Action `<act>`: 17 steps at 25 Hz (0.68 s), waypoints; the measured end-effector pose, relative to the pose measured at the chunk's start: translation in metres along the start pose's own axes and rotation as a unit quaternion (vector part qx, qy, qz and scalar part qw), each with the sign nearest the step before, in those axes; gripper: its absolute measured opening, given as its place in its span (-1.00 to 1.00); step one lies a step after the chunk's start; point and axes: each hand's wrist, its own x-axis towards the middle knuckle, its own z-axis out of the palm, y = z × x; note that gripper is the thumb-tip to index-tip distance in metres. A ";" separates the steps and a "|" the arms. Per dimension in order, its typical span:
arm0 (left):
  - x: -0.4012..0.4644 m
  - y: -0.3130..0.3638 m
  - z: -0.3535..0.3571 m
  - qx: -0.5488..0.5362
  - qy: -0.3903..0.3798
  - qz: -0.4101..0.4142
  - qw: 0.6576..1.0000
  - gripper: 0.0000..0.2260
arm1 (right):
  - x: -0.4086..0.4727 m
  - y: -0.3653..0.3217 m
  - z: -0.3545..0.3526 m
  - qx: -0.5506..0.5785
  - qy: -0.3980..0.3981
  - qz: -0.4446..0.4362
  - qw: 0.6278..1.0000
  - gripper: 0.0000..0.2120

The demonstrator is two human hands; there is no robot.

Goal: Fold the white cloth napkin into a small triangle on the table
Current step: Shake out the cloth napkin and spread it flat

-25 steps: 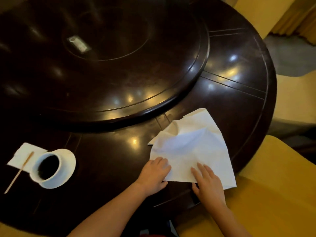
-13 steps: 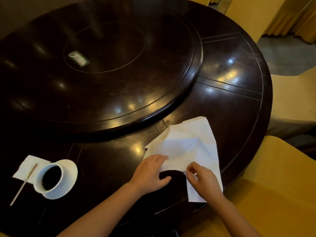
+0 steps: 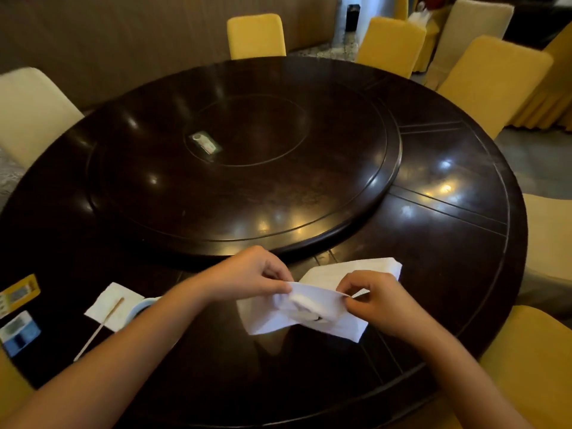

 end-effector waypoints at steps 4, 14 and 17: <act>-0.032 0.011 -0.047 -0.032 -0.056 -0.008 0.998 -0.94 | 0.013 -0.030 -0.023 -0.055 -0.090 -0.026 0.994 -0.78; -0.051 -0.030 -0.083 0.084 -0.095 -0.131 0.983 -0.95 | 0.064 -0.068 -0.046 -0.350 -0.131 0.050 0.926 -0.81; -0.036 -0.051 -0.103 0.152 0.051 -0.154 0.975 -0.91 | 0.100 -0.061 -0.048 -0.367 -0.012 0.036 0.929 -0.81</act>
